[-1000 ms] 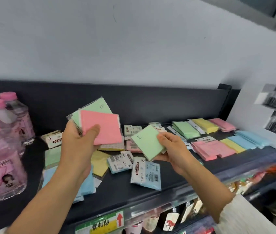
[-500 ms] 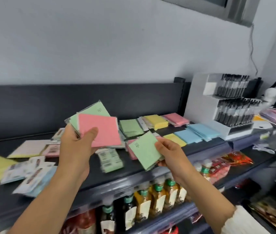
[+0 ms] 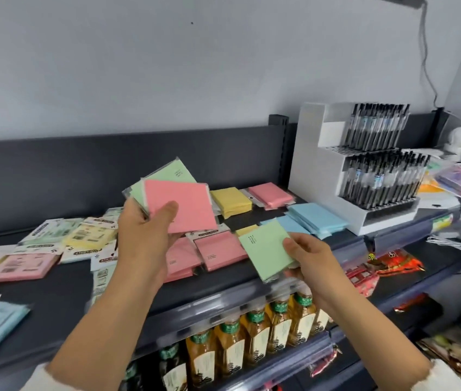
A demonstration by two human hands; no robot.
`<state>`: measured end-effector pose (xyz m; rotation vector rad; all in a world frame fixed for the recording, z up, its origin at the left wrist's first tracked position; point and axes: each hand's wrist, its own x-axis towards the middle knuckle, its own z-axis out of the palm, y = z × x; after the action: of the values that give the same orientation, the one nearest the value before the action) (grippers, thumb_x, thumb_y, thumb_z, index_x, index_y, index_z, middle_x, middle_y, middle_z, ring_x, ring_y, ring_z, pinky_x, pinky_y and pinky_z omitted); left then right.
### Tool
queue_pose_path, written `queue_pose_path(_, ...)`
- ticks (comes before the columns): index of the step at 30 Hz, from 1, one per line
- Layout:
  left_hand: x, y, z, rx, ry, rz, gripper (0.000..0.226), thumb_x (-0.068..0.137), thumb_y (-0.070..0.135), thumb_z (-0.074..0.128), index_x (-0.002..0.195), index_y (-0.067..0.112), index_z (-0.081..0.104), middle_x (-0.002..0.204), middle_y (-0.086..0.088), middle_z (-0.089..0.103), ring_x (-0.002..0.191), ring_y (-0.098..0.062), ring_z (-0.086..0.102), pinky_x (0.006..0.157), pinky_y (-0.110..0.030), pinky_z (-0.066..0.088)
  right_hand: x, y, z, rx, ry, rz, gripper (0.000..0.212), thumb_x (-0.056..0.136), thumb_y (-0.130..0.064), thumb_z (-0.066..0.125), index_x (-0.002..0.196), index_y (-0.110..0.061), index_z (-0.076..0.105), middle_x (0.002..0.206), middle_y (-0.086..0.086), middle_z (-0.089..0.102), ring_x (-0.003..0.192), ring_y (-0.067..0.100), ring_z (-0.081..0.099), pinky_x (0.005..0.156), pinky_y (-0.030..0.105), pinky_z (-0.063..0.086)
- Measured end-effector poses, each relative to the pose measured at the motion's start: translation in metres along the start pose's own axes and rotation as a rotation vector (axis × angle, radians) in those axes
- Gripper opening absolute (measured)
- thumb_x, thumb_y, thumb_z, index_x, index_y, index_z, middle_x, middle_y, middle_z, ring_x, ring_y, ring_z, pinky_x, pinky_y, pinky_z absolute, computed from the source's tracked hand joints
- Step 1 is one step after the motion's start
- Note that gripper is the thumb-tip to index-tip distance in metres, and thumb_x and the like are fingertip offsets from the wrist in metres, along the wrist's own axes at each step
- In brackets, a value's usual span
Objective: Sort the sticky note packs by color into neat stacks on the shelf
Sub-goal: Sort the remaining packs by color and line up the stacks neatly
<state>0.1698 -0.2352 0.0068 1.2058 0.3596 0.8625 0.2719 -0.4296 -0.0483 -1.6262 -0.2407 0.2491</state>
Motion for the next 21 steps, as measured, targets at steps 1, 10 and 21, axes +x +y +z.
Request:
queue_pose_path(1, 0.006, 0.001, 0.001, -0.007, 0.006, 0.015, 0.024, 0.091, 0.001, 0.056, 0.106, 0.019, 0.054, 0.104, 0.004, 0.066, 0.096, -0.011, 0.064, 0.067, -0.026, 0.056, 0.007, -0.002, 0.001, -0.002, -0.010, -0.004, 0.025, 0.098, -0.017, 0.047, 0.120, -0.009, 0.057, 0.099, 0.005, 0.066, 0.082, 0.014, 0.062, 0.054, 0.019, 0.049)
queue_pose_path(10, 0.054, 0.023, -0.025, -0.053, 0.081, 0.131, 0.026, 0.090, -0.001, 0.056, 0.095, 0.025, 0.055, 0.095, 0.006, 0.066, 0.089, -0.011, 0.067, 0.068, -0.027, 0.058, 0.063, -0.038, 0.084, -0.169, -0.447, -0.047, 0.030, 0.096, -0.008, 0.049, 0.125, -0.016, 0.051, 0.108, 0.001, 0.064, 0.092, 0.014, 0.064, 0.059, 0.025, 0.057)
queue_pose_path(21, 0.080, 0.048, -0.085, 0.031, 0.290, 0.199, 0.030, 0.088, -0.001, 0.059, 0.112, 0.015, 0.053, 0.099, -0.001, 0.066, 0.088, -0.017, 0.067, 0.070, -0.031, 0.059, 0.094, -0.086, 0.189, -0.640, -1.107, -0.577, 0.020, 0.089, -0.004, 0.060, 0.104, -0.016, 0.065, 0.089, -0.018, 0.061, 0.079, -0.007, 0.056, 0.077, 0.008, 0.044)
